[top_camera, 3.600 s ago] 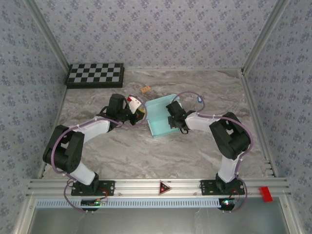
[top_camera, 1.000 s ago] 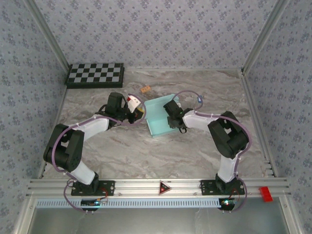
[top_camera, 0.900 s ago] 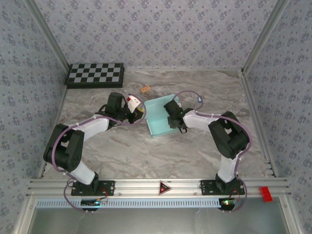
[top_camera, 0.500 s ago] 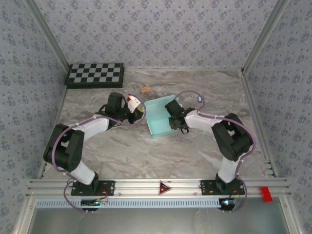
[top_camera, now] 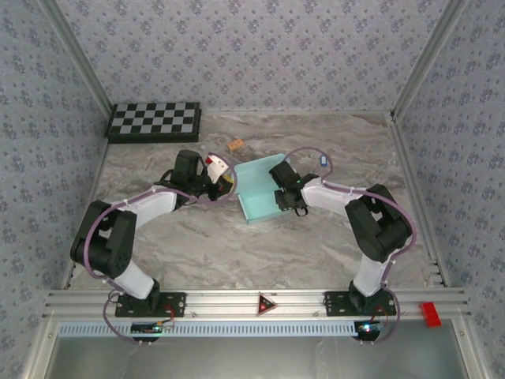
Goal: Fold the paper box
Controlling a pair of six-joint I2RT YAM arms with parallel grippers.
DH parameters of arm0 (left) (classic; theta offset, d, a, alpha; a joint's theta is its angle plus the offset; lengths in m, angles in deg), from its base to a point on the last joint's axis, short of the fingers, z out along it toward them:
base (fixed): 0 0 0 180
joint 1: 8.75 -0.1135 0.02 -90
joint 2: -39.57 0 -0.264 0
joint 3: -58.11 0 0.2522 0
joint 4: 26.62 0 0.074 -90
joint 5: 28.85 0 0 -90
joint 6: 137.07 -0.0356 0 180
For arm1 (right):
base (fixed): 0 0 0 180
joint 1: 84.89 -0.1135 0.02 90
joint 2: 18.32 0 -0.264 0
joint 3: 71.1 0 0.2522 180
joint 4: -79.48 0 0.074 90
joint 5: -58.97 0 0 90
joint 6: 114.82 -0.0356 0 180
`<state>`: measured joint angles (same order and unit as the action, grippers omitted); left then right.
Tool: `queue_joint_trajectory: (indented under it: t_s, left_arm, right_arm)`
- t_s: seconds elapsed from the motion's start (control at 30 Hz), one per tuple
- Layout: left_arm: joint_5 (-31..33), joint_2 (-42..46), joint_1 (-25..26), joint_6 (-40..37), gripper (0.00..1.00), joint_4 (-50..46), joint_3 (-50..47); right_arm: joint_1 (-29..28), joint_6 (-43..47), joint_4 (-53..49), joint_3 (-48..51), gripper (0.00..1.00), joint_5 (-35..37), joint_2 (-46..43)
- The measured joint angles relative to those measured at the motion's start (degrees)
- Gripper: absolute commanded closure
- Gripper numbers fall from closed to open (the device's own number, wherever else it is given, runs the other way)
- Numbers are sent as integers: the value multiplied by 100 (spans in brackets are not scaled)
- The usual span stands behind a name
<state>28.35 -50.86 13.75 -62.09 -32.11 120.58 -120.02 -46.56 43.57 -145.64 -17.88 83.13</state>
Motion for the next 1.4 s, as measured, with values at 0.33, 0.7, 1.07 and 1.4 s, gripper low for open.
queue_joint_trajectory:
  t_s: [0.33, 0.7, 1.07, 1.4]
  left_arm:
    - [-52, 0, 0, -2, 100, -37, 0]
    - [-66, 0, 0, -20, 100, -37, 0]
    - [-105, 0, 11, -22, 100, -68, 0]
    - [-109, -2, 13, -42, 100, -114, 22]
  right_arm:
    - [-85, 190, -79, -15, 88, -15, 33]
    - [-140, 341, -494, -354, 87, 173, 247]
    - [-232, 575, -922, -619, 85, 505, 450]
    - [-264, 614, -1049, -726, 84, 616, 533]
